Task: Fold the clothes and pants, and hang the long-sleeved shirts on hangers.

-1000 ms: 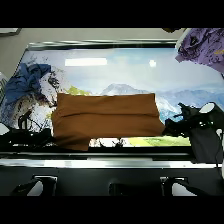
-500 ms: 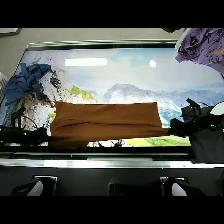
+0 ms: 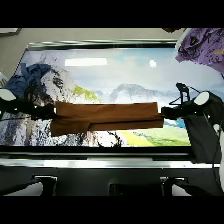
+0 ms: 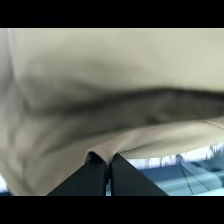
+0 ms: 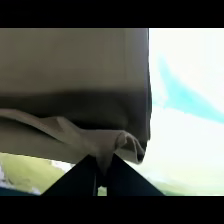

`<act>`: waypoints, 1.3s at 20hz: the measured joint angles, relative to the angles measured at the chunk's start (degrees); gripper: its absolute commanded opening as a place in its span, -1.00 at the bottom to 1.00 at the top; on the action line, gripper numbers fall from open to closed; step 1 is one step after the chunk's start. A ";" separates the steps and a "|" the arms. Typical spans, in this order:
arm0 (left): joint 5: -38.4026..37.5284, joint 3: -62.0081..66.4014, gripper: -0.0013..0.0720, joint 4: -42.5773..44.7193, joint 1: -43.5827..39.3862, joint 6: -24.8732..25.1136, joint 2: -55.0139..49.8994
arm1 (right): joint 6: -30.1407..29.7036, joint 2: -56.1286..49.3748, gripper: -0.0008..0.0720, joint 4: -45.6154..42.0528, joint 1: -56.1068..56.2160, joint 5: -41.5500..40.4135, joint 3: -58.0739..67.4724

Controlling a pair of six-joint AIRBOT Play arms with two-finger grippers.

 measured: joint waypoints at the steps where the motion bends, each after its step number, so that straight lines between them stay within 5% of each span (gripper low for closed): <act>1: 0.09 2.67 -0.93 -0.02 -0.22 0.13 -2.71 | 0.42 -2.10 -0.90 -0.24 0.33 -0.61 1.70; 10: 0.13 21.09 -0.93 -0.22 -2.23 0.57 -22.05 | 1.31 -18.51 -0.84 1.42 1.18 -1.99 13.97; 13: 0.09 23.06 -0.87 -0.22 -2.58 0.57 -25.18 | 1.49 -21.33 -0.28 3.08 1.18 -2.27 14.82; 15: 0.09 23.71 -0.39 -0.22 -2.64 0.57 -26.23 | 2.19 -22.23 0.38 4.13 1.16 -2.12 15.15; 17: 0.11 24.50 0.25 -0.22 -2.71 0.55 -26.80 | 3.67 -22.60 0.57 4.92 0.68 -0.42 16.59; 19: 0.00 26.18 0.55 -0.33 -2.73 0.57 -27.04 | 5.18 -22.80 0.72 5.35 -1.16 2.58 19.82; 26: -3.08 36.13 0.55 0.04 -2.56 -0.52 -27.06 | 4.00 -25.42 0.86 15.37 -14.34 13.11 22.86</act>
